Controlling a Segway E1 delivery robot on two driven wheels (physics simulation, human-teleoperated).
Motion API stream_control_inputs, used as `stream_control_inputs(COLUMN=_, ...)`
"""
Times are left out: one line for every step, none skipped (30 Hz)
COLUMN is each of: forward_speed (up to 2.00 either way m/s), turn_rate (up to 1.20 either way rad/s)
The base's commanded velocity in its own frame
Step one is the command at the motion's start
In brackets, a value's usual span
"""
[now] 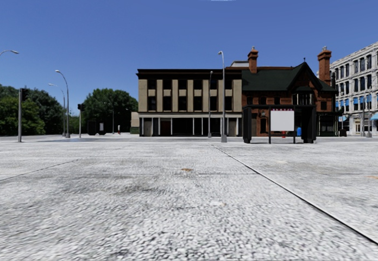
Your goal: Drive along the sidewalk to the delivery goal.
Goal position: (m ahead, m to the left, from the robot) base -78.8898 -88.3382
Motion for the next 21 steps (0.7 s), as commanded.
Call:
stream_control_inputs(forward_speed=1.17, turn_rate=-0.59)
stream_control_inputs(forward_speed=1.17, turn_rate=-0.59)
stream_control_inputs(forward_speed=1.17, turn_rate=-0.59)
stream_control_inputs(forward_speed=1.17, turn_rate=-0.59)
stream_control_inputs(forward_speed=1.17, turn_rate=-0.59)
stream_control_inputs(forward_speed=1.17, turn_rate=-0.59)
stream_control_inputs(forward_speed=1.17, turn_rate=-0.59)
stream_control_inputs(forward_speed=1.17, turn_rate=-0.59)
stream_control_inputs(forward_speed=1.17, turn_rate=-0.59)
stream_control_inputs(forward_speed=1.17, turn_rate=-0.6)
stream_control_inputs(forward_speed=1.18, turn_rate=-0.6)
stream_control_inputs(forward_speed=1.18, turn_rate=-0.6)
stream_control_inputs(forward_speed=1.18, turn_rate=-0.6)
stream_control_inputs(forward_speed=1.18, turn_rate=-0.6)
stream_control_inputs(forward_speed=1.18, turn_rate=-0.6)
stream_control_inputs(forward_speed=1.19, turn_rate=-0.6)
stream_control_inputs(forward_speed=1.19, turn_rate=-0.6)
stream_control_inputs(forward_speed=1.19, turn_rate=-0.6)
stream_control_inputs(forward_speed=1.19, turn_rate=-0.6)
stream_control_inputs(forward_speed=1.19, turn_rate=-0.6)
stream_control_inputs(forward_speed=1.19, turn_rate=-0.6)
